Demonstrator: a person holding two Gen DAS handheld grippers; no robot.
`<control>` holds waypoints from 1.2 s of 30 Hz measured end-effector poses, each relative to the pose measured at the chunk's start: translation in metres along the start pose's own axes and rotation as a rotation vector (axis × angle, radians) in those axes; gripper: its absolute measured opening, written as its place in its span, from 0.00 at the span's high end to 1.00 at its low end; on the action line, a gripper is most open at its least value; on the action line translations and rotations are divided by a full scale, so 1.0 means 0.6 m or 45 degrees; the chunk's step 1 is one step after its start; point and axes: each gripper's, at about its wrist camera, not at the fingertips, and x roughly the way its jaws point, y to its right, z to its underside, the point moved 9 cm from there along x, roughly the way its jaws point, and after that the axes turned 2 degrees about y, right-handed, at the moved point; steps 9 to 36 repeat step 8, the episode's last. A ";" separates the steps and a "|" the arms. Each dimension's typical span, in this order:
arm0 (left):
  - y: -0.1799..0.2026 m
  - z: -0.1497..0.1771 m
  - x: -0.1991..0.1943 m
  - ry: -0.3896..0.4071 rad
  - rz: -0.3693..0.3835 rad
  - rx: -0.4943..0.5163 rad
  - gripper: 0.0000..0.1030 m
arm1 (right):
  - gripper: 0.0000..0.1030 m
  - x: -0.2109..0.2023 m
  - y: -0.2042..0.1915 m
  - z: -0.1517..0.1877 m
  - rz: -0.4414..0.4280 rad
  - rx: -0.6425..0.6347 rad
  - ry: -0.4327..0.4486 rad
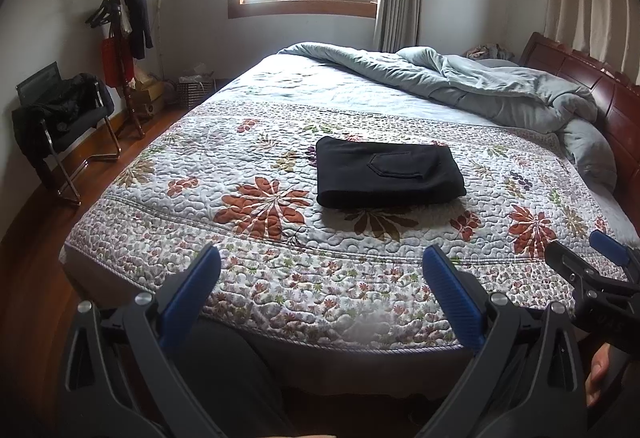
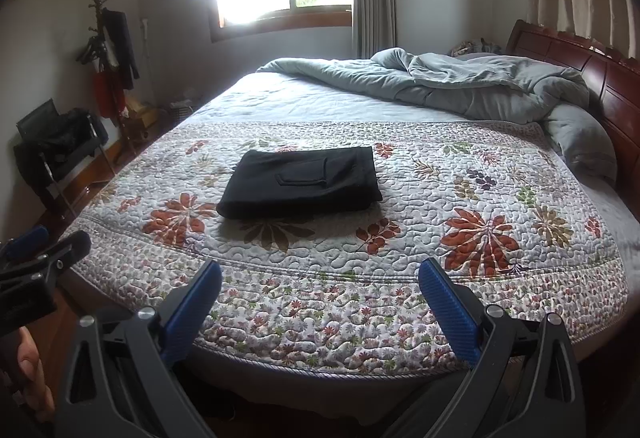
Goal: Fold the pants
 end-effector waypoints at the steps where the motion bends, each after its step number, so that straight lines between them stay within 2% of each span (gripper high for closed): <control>1: -0.001 0.000 0.000 -0.004 -0.001 -0.006 0.03 | 0.04 0.000 0.000 0.000 0.001 -0.001 0.001; 36: -0.002 0.001 -0.001 -0.016 0.008 -0.016 0.03 | 0.04 0.000 0.000 0.001 0.002 -0.001 0.001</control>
